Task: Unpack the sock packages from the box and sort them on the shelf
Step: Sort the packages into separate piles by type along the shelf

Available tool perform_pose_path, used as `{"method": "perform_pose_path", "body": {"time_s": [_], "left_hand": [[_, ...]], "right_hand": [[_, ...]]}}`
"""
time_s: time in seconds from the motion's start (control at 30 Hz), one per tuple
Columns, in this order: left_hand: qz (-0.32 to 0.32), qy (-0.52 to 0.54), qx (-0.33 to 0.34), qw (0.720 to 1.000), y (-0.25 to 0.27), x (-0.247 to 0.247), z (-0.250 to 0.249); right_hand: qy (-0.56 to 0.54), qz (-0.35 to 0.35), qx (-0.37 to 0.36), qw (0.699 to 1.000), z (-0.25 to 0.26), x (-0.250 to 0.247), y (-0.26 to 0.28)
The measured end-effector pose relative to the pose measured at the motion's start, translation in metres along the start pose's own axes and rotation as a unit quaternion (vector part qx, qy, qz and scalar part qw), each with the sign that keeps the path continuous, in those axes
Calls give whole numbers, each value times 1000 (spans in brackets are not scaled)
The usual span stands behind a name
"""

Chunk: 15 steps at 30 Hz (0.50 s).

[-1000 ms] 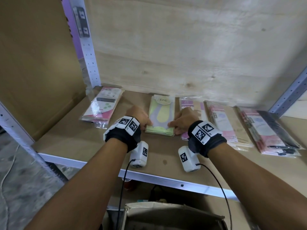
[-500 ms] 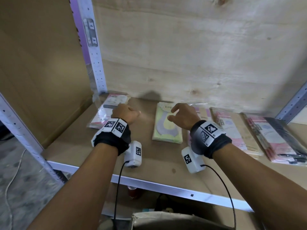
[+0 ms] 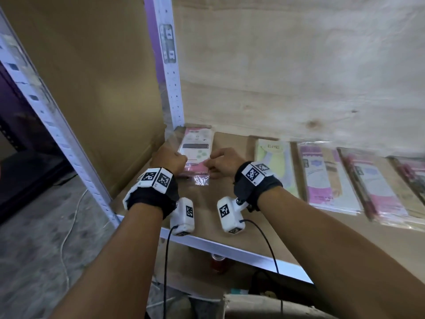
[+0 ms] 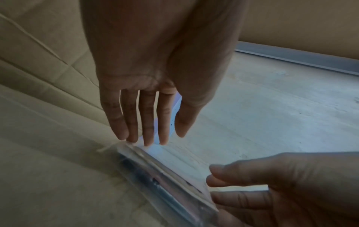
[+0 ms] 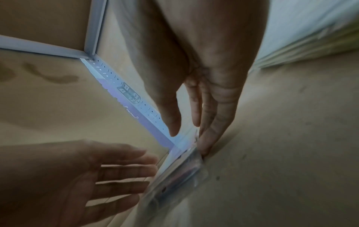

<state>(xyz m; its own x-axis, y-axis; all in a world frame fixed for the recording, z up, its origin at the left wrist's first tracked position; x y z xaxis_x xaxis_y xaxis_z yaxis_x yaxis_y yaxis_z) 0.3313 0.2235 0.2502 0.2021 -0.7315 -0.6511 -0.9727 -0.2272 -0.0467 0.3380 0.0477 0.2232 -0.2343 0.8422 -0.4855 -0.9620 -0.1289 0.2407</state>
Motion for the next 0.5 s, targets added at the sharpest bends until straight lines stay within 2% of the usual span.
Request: {"method": "perform_pose_path", "body": {"time_s": [0.13,0.27,0.43,0.5], "left_hand": [[6,39,-24,999,7,-2,2],[10,33,-17,999,14,-2,-4],[143,3,28,989,41,19,-30],[153,-33,70,985,53,21,-51]], "right_hand": [[-5,-10,-4,1000,-5,-6,6],[-48,10,10,999,-7,-21,24],[-161,-1,39,986,-12,-50,45],[-189,-8,29,982,-11,-65,55]]}}
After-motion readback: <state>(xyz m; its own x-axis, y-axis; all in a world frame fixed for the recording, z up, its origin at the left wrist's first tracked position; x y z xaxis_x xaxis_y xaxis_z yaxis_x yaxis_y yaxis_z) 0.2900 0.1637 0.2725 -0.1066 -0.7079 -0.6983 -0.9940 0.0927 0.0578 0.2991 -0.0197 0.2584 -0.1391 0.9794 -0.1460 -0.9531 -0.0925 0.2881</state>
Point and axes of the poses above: each hand's wrist, its own y-axis away from the middle knuckle, its own x-axis out of the palm, z = x × y, the point moved 9 cm from there along -y, towards the middle knuckle, and after that the axes turned 10 degrees about y, right-handed, at the moved point
